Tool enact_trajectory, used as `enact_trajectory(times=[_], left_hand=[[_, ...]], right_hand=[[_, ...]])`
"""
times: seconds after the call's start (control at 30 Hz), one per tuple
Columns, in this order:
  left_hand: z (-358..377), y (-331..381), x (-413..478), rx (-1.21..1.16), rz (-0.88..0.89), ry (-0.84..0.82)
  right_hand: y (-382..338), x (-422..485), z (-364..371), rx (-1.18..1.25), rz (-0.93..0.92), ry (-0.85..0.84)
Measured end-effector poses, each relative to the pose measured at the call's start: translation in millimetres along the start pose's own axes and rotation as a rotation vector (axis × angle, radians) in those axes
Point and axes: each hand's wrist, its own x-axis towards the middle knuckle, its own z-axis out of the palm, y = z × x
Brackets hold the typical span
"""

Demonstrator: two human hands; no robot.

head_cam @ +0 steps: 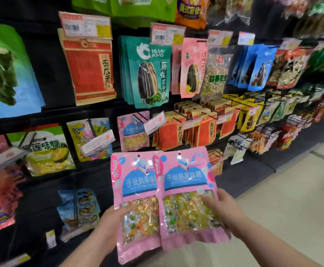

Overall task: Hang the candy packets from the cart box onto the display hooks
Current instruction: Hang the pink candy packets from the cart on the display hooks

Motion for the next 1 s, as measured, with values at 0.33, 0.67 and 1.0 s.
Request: enact_trajectory(times=[0.33, 0.67, 1.0], left_hand=[[0.2, 12.8, 25.7, -0.067, -0.04, 0.193], [15.6, 12.6, 41.5, -0.152, -0.047, 0.382], [9.8, 16.1, 52.8, -0.184, -0.043, 0.401]], right_hand=[[-10.2, 69.2, 19.6, 0.041, 0.011, -0.195], [-27.3, 131.4, 21.8, 0.066, 0.003, -0.413], [-32.0, 155.6, 20.1, 0.075, -0.04, -0.515]])
